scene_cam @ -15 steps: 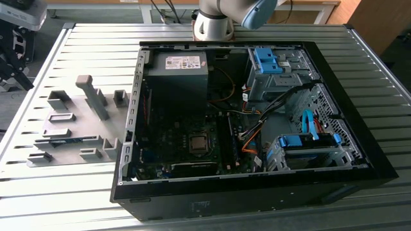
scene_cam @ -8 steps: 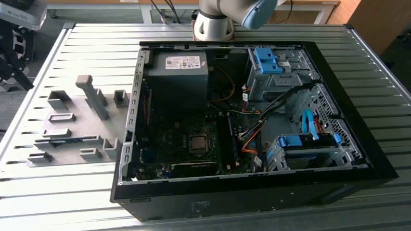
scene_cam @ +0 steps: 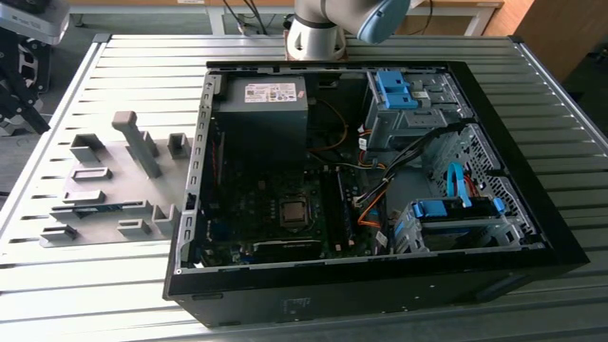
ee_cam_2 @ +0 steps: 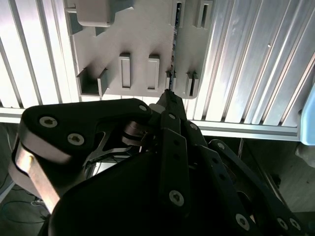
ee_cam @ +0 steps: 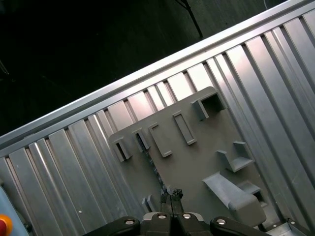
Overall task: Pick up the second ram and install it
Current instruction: 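Pick up the second ram and move it above second insertion slot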
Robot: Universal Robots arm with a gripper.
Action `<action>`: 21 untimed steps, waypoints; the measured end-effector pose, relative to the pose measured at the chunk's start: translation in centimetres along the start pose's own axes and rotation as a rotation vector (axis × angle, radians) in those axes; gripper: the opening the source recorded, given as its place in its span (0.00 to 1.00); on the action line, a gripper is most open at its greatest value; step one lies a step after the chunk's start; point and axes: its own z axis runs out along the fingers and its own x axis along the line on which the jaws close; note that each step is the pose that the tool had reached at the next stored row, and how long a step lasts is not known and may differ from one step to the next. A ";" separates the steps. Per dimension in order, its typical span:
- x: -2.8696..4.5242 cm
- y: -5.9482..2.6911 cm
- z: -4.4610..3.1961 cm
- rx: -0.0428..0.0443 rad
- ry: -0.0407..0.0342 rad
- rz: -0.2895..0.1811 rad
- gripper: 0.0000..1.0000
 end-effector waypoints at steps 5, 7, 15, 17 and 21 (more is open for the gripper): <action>0.00 0.00 0.00 0.0000 0.0002 -0.005 0.11; 0.00 0.00 0.00 0.0000 0.0003 -0.008 0.11; 0.00 0.00 0.00 0.0001 0.0006 -0.016 0.11; 0.00 0.00 0.00 0.0001 0.0008 -0.019 0.11; 0.00 0.00 0.00 0.0001 0.0009 -0.023 0.11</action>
